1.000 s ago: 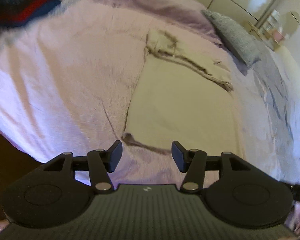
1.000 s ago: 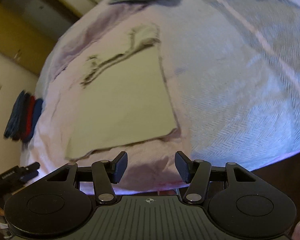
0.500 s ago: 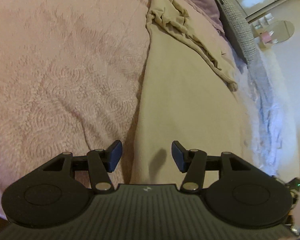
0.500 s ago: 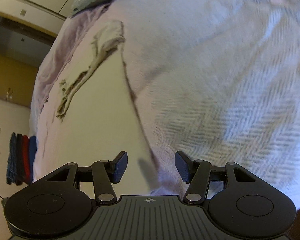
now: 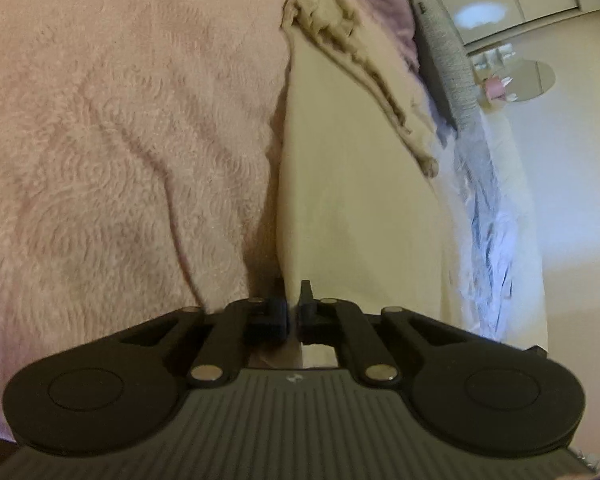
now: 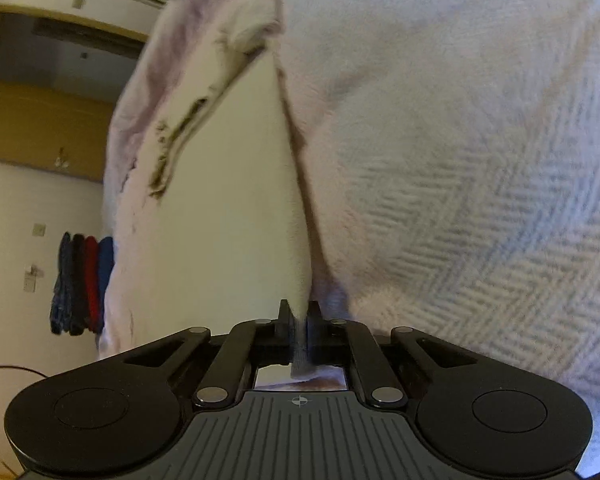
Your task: Fold clothes
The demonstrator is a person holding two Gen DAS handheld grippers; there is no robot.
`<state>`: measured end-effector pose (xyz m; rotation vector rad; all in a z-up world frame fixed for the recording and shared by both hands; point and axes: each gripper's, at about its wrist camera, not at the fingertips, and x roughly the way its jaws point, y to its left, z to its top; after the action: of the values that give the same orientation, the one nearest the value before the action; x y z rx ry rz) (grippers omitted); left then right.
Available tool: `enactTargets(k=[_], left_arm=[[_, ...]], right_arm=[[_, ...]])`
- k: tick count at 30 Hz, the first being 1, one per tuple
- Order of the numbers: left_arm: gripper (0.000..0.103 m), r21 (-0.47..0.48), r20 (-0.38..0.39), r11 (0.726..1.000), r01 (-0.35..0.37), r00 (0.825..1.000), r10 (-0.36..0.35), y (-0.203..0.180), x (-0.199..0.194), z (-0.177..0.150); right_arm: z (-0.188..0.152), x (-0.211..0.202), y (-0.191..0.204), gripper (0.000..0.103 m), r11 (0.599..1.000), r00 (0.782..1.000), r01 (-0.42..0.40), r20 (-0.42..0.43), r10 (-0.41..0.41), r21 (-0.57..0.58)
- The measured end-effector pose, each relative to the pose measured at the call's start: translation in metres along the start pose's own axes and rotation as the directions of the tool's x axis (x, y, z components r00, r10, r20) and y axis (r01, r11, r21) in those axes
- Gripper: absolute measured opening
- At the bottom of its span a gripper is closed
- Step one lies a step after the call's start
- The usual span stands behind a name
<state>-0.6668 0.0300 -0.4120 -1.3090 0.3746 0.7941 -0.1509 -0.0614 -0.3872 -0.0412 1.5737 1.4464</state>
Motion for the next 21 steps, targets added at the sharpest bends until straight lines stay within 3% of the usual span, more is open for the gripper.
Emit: enactTargets(k=[4,9,12,16,19,21], left_arm=[[0.001,0.028,0.082,0.999,0.024,0.996,-0.026,-0.010,-0.027,-0.006],[0.001,0.079,0.100,0.997,0.025,0.994,-0.033,-0.023,-0.066,-0.029],[0.001,0.037,0.104,0.999,0.021,0.994,-0.025,-0.022,-0.094,-0.058],[0.001,-0.065,0.077,0.998,0.015,0.997,-0.010,-0.016,-0.115,-0.090],[0.001,-0.104,0.051,0.994,0.024,0.998,-0.019,-0.015,-0.114,-0.081],[0.002,-0.095,0.050,0.994,0.049,0.998,-0.044,-0.022,-0.112,-0.058]], right_arm=[[-0.007,-0.031,0.011,0.003,0.999,0.997,-0.032,0.068,0.033,-0.026],[-0.025,-0.064,0.030,0.002,0.995,0.996,-0.068,0.058,0.073,-0.071],[-0.044,-0.084,0.035,0.002,0.995,0.997,-0.071,0.025,0.073,-0.067],[-0.074,-0.099,0.029,0.003,0.998,0.998,-0.045,-0.035,0.046,0.035],[-0.071,-0.096,0.028,0.003,0.992,0.998,-0.007,-0.056,0.014,0.124],[-0.051,-0.090,0.043,0.003,0.993,0.999,-0.001,-0.051,0.007,0.118]])
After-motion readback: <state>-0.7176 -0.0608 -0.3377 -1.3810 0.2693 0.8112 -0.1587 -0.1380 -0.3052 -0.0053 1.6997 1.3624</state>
